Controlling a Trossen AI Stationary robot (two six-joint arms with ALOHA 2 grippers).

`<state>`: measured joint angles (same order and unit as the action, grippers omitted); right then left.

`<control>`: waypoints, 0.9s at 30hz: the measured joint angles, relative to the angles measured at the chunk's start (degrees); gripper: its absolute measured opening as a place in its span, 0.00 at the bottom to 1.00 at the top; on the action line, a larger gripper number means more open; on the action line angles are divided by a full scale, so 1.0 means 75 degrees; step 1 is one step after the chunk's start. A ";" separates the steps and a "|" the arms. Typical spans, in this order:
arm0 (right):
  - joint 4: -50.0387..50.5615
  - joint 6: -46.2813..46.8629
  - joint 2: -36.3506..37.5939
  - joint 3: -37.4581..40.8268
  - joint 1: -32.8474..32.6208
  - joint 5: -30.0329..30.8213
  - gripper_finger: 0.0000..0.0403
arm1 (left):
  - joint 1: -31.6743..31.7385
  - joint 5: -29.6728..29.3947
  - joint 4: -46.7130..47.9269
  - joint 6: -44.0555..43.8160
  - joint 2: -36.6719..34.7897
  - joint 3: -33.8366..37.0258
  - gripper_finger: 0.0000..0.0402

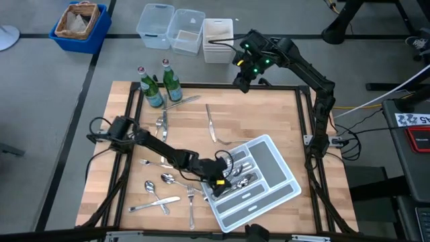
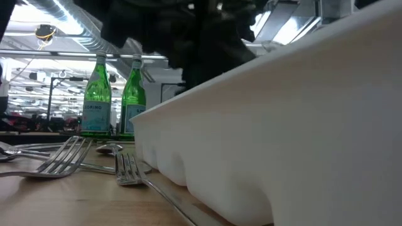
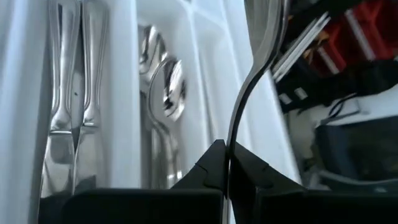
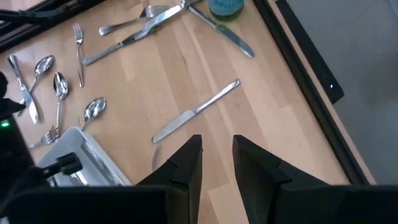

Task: Sort silverware
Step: Put the silver spoon into the white silverware tray, then put the silver fork into the white silverware tray

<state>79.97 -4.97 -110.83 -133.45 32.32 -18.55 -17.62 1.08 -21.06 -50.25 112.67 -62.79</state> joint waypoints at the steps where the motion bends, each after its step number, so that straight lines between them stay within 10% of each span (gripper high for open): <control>1: 0.0070 -0.0003 0.0000 0.0000 0.0000 -0.0003 0.23 | -0.0017 -0.0001 0.0038 0.0074 0.0122 -0.0040 0.00; 15: 0.0781 -0.0632 -0.0003 0.0003 -0.0003 -0.0006 0.23 | -0.0037 -0.0030 0.0275 0.0369 0.0733 -0.0252 0.01; 27: 0.0840 -0.1372 -0.0003 0.0003 0.0040 -0.0013 0.23 | -0.0083 -0.0009 0.0293 0.0193 0.0736 -0.0249 0.24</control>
<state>86.26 -15.26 -110.85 -133.43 32.61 -18.64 -18.24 1.02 -18.86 -48.80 118.19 -64.66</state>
